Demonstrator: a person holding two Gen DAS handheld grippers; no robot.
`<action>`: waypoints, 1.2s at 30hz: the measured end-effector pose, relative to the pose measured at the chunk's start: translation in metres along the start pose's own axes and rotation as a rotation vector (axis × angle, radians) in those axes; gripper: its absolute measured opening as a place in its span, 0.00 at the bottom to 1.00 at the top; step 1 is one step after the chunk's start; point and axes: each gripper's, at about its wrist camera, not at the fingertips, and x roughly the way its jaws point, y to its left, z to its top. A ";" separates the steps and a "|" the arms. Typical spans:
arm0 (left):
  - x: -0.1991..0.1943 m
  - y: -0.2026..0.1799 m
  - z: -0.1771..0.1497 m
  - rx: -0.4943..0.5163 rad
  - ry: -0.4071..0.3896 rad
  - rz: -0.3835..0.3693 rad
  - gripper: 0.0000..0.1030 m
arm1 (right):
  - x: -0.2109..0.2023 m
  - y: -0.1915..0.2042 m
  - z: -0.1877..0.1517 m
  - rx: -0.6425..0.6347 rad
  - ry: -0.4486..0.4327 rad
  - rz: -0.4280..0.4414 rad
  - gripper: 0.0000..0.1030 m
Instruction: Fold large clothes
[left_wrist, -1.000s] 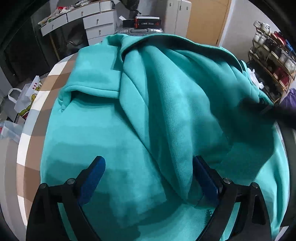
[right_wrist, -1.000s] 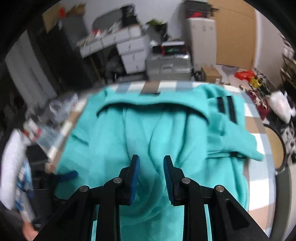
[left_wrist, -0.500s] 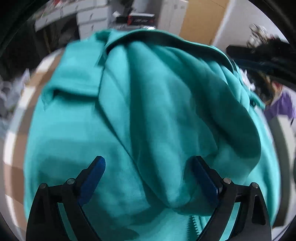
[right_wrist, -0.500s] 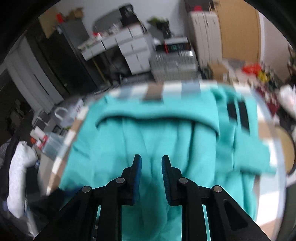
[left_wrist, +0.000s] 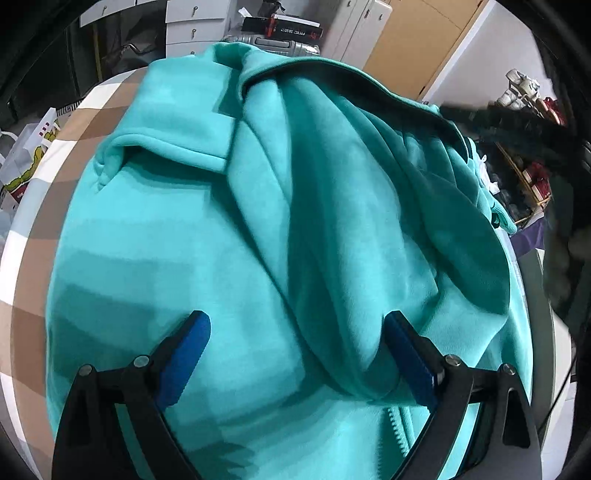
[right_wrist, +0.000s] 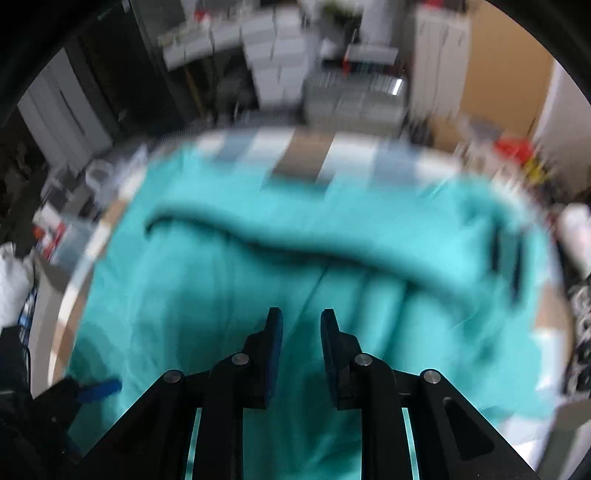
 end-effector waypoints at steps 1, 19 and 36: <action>-0.001 0.004 0.001 0.000 0.001 0.000 0.90 | -0.004 -0.002 0.003 -0.019 -0.034 -0.040 0.56; -0.010 0.015 -0.010 0.017 0.020 -0.006 0.90 | 0.057 -0.009 -0.017 -0.046 0.185 0.037 0.22; -0.016 0.016 -0.015 -0.008 0.033 -0.022 0.90 | 0.044 -0.042 0.003 0.153 0.186 -0.021 0.37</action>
